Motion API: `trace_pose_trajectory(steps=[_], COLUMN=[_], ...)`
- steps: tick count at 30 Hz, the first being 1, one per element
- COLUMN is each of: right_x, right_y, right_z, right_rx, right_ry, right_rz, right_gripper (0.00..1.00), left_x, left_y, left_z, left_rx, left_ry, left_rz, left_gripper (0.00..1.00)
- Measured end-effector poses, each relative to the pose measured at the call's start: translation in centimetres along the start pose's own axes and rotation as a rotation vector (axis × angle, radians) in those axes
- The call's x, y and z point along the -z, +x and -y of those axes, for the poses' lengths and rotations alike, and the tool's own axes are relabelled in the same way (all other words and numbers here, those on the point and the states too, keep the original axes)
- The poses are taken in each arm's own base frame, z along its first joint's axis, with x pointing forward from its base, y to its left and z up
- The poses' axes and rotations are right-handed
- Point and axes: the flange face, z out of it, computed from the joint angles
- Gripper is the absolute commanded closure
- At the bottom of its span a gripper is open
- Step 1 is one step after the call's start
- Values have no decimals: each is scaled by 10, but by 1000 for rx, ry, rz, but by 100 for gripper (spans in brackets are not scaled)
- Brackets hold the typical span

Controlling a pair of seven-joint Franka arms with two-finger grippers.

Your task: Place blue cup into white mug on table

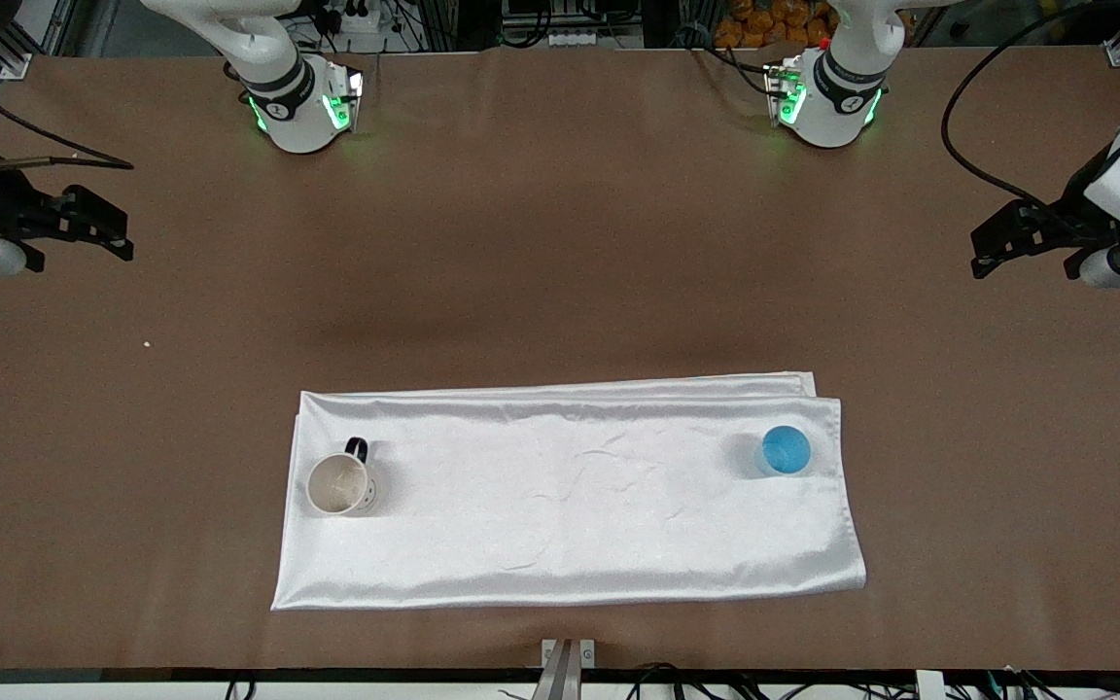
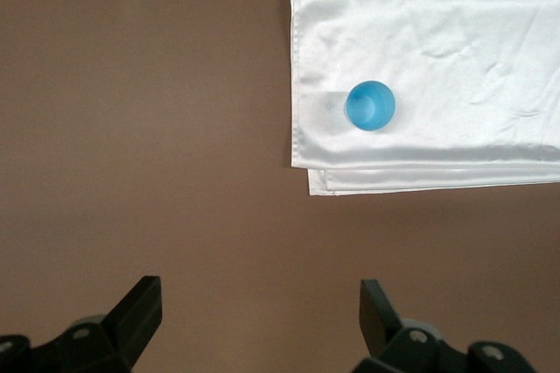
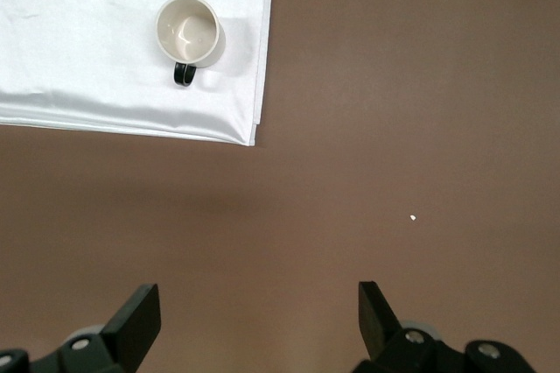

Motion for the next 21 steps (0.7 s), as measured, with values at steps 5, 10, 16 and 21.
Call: trace_pose_trajectory(steps=[5,10,16,21], right_x=[0,0,0,-1], right_y=[0,0,-1,0], right_z=[-2,-3,-4,-4], right_rx=[-3,-4,-6,-6], right_ry=[0,0,0,0], right_rz=[1,2,3,3], right_gripper=[0,0,0,0], left_x=[-1,-5,-30,-72], left_y=[0,1,12,36], left_z=[0,0,-2,-7], left_rx=[-1,0,10,7], left_ry=[0,0,-4,-17], left_rz=[1,9,40,43], left_gripper=[0,0,0,0])
